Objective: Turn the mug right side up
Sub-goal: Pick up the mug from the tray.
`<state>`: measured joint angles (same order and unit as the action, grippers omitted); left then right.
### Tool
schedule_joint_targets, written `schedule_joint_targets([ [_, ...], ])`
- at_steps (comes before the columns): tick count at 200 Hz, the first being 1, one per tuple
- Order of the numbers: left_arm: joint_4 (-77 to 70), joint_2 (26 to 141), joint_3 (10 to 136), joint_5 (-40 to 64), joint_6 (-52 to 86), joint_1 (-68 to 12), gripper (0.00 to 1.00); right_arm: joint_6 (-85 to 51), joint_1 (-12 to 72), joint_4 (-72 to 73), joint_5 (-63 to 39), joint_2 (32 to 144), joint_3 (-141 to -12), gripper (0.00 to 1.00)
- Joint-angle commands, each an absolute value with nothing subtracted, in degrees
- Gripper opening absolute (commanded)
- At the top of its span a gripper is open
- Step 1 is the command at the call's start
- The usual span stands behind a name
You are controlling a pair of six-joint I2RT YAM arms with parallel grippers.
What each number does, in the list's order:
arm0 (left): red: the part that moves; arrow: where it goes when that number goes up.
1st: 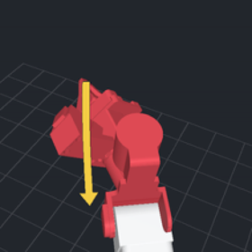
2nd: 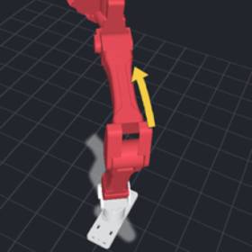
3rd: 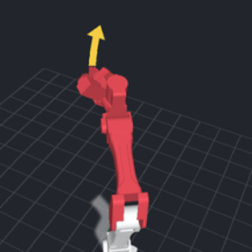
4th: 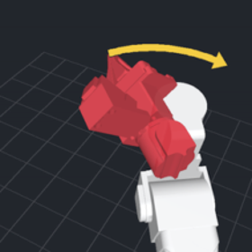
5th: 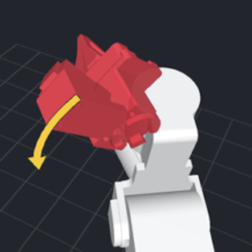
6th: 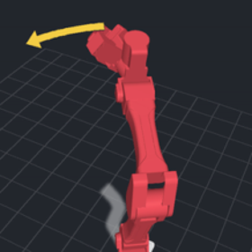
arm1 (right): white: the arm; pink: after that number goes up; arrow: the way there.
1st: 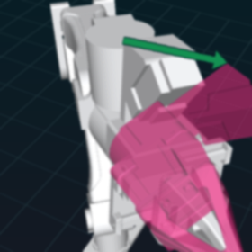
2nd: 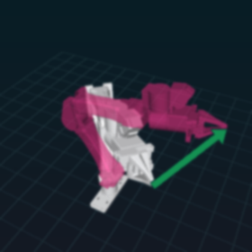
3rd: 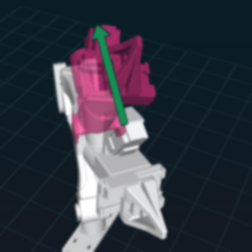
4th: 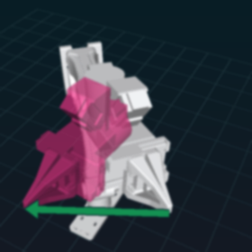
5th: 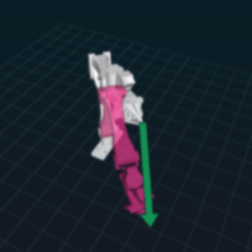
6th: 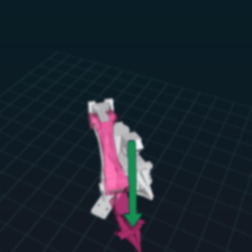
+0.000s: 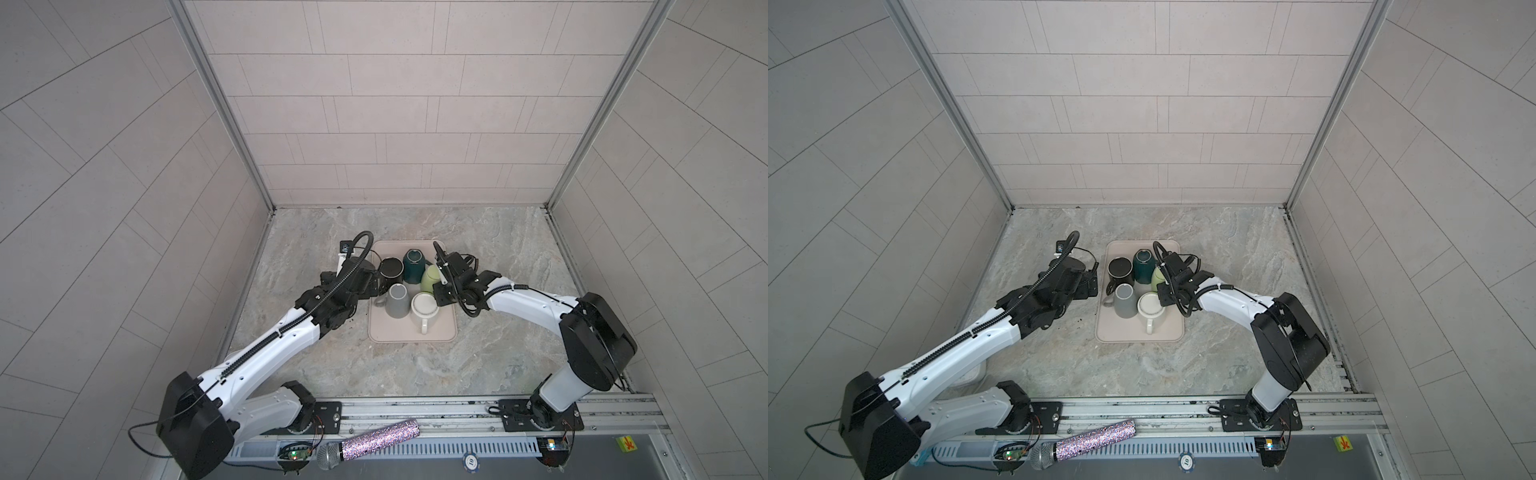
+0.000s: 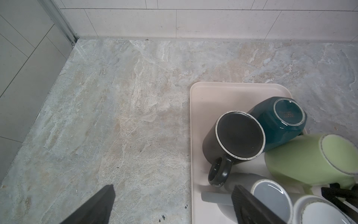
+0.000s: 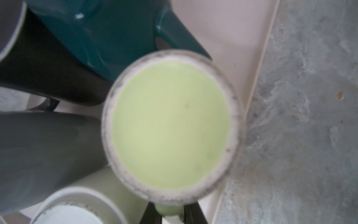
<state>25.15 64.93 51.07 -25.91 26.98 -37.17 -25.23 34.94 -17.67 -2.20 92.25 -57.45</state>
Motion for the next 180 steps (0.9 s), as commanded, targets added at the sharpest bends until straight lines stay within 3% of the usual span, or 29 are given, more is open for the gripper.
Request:
schedule_joint_targets([
  [1, 24.9, 64.3, 50.3, -26.1, 26.5, -37.5, 1.0, -25.4, 35.0, -19.8, -0.6, 92.1, -58.3, 0.07],
  [22, 24.6, 65.0, 50.4, -25.5, 26.5, -37.5, 1.0, -25.1, 35.0, -20.5, -0.5, 92.0, -59.0, 0.0],
  [123, 26.1, 63.9, 51.4, -20.4, 27.3, -38.1, 1.0, -23.6, 34.5, -20.8, 0.4, 85.9, -61.1, 0.0],
  [180, 25.9, 62.4, 52.1, -15.7, 29.6, -40.2, 1.0, -21.1, 34.5, -12.1, 3.7, 77.4, -57.5, 0.0],
])
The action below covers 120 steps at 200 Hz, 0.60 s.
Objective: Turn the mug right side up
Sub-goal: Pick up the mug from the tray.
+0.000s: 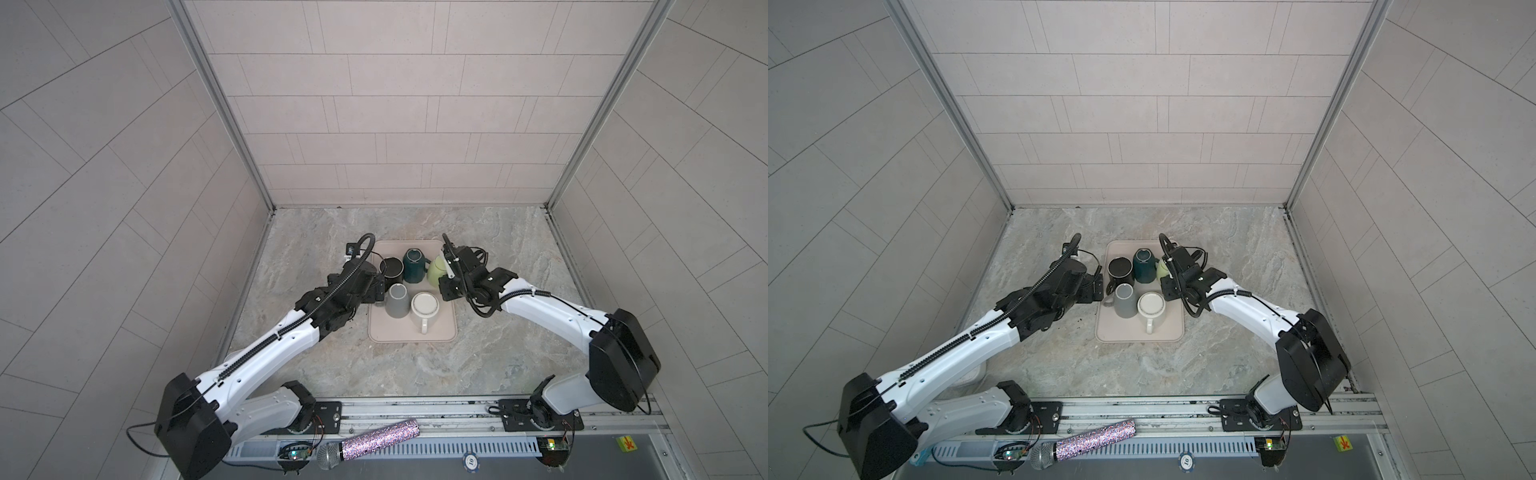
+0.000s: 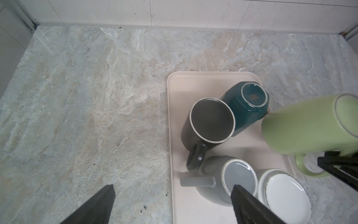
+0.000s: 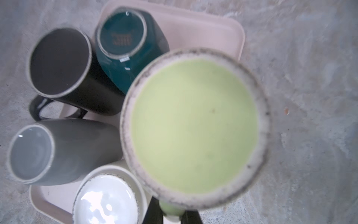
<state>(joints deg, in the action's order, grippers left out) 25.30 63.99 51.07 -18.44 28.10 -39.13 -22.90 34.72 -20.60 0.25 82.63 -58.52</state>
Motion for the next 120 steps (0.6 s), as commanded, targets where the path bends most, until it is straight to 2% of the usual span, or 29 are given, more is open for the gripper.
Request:
schedule_joint_targets([
  [1, 25.9, 62.4, 52.1, -15.6, 29.7, -40.2, 1.0, -21.1, 34.5, -11.9, 3.7, 77.2, -57.4, 0.0],
  [58, 17.0, 59.4, 51.3, -8.1, 32.6, -42.6, 1.0, -19.5, 34.4, -0.5, 2.3, 70.2, -54.3, 0.0],
  [88, 6.5, 58.1, 48.7, -2.5, 36.0, -42.8, 0.94, -19.9, 34.4, 4.9, 1.1, 68.7, -53.7, 0.0],
  [120, -2.0, 59.6, 47.1, 2.3, 40.0, -43.1, 0.93, -20.9, 34.5, 10.9, -0.7, 67.3, -52.5, 0.0],
])
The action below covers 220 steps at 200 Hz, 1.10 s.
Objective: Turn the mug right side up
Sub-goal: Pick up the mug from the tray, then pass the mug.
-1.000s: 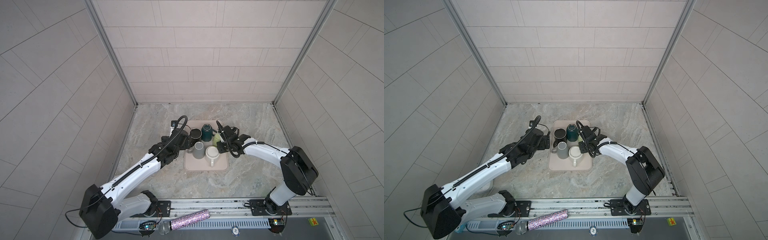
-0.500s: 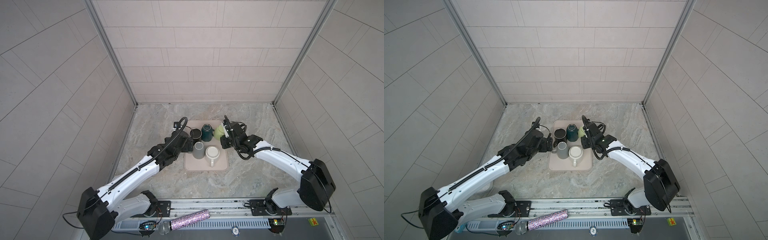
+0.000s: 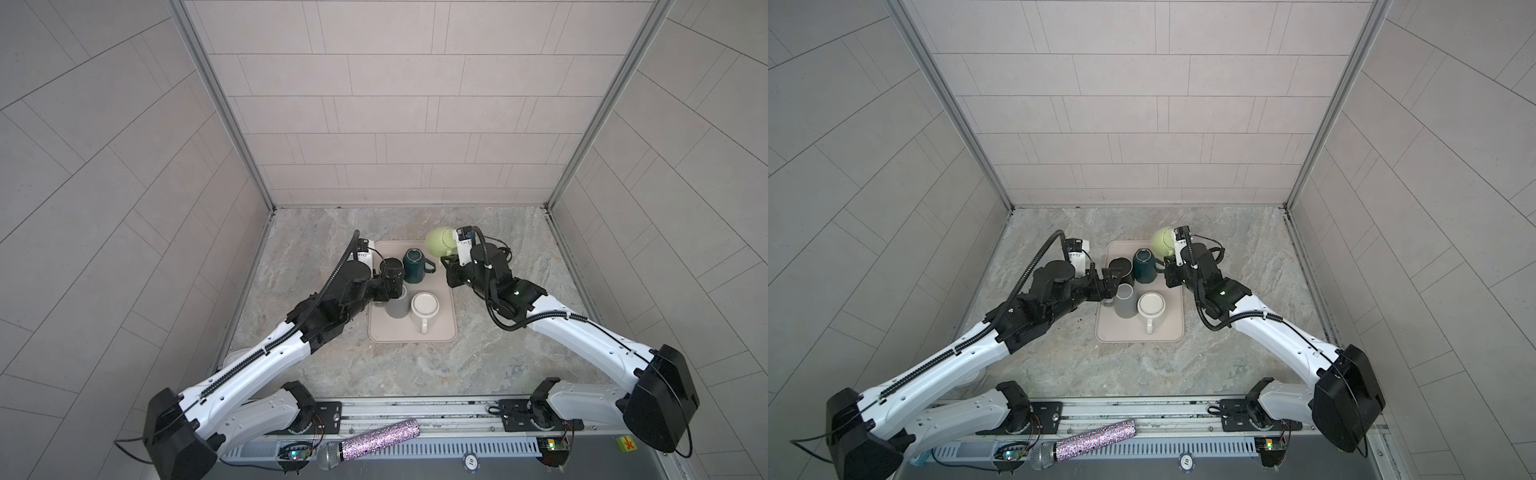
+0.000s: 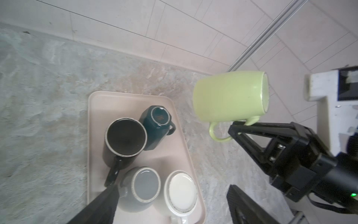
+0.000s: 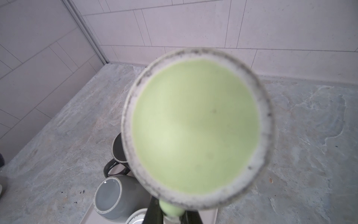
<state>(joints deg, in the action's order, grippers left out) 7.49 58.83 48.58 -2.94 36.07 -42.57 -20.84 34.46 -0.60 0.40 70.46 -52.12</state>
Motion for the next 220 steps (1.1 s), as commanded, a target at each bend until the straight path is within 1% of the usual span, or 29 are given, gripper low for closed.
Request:
schedule_joint_targets([
  [1, -2.2, 59.7, 47.0, 2.4, 40.0, -43.1, 0.93, -20.9, 34.5, 11.0, -0.7, 67.3, -52.4, 0.0],
  [87, -18.3, 66.9, 46.4, 6.2, 43.3, -43.6, 0.92, -25.6, 34.4, 19.0, -8.7, 65.0, -52.6, 0.0],
  [108, -20.7, 67.6, 45.7, 5.2, 43.1, -43.6, 0.9, -26.2, 34.4, 20.3, -9.7, 64.0, -52.5, 0.0],
  [124, -23.4, 68.2, 45.5, 5.3, 42.9, -43.6, 0.85, -27.4, 34.3, 21.2, -10.5, 63.7, -52.3, 0.0],
  [154, -28.5, 68.8, 44.9, 4.4, 43.2, -43.6, 0.84, -30.0, 34.2, 24.4, -12.5, 63.4, -51.5, 0.0],
  [174, -30.2, 69.7, 44.9, 4.6, 43.3, -43.6, 0.84, -30.7, 34.1, 26.1, -13.8, 63.3, -51.0, 0.0],
  [196, -29.6, 69.9, 45.0, 4.0, 43.9, -43.6, 0.84, -29.5, 33.9, 21.6, -12.1, 63.4, -52.3, 0.0],
  [220, -29.2, 69.8, 44.9, 4.4, 44.0, -43.6, 0.84, -30.3, 33.0, 22.3, -12.4, 63.5, -51.2, 0.0],
])
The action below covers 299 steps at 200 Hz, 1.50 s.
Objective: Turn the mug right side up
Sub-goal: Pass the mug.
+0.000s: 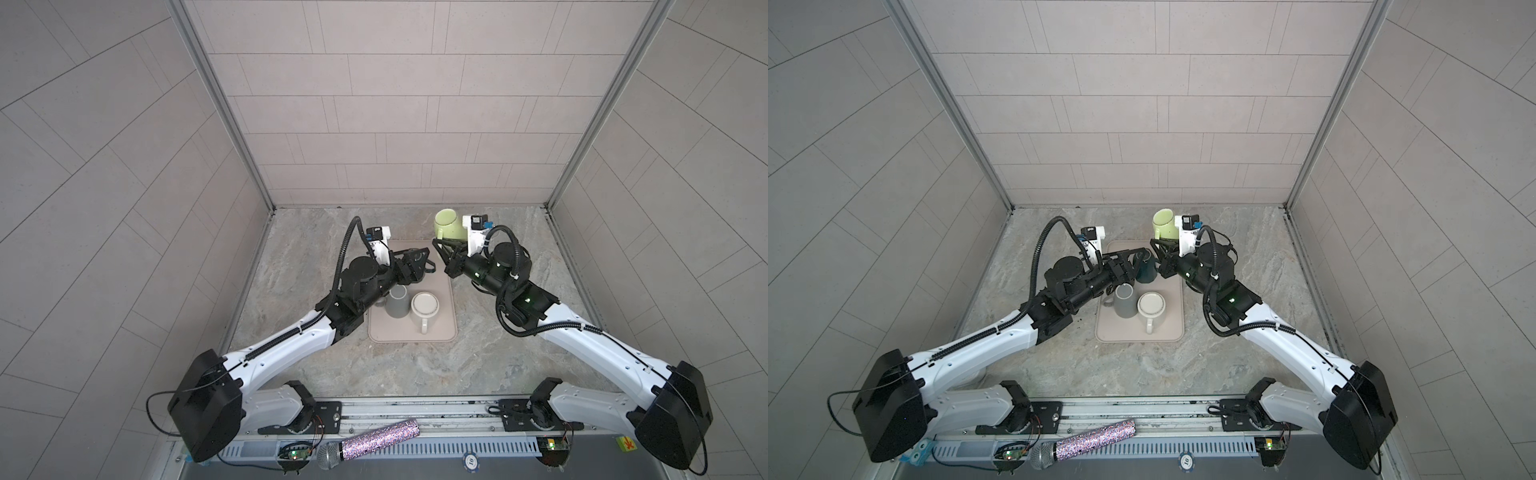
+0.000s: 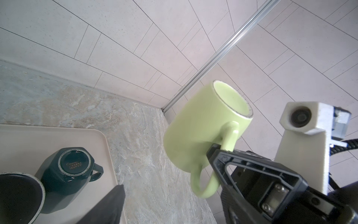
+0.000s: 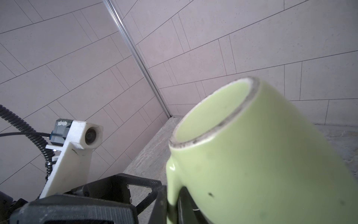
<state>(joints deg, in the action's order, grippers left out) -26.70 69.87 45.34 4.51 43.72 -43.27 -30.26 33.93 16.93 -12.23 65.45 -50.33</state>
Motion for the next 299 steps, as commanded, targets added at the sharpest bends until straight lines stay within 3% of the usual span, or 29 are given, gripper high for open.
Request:
schedule_joint_targets([
  [1, -29.2, 69.7, 44.9, 4.4, 44.0, -43.5, 0.84, -30.3, 33.0, 22.4, -12.5, 63.6, -51.2, 0.0],
  [94, -29.4, 70.0, 41.9, 8.6, 36.8, -43.6, 0.84, -34.1, 31.9, 20.6, -14.4, 66.8, -54.0, 0.0],
  [163, -31.9, 73.8, 43.8, 15.1, 25.2, -43.6, 0.78, -37.4, 31.4, 14.6, -16.3, 69.3, -58.1, 0.0],
  [299, -33.5, 80.2, 48.8, 12.7, 26.3, -44.8, 0.64, -38.9, 31.4, 12.5, -17.7, 71.1, -59.3, 0.0],
])
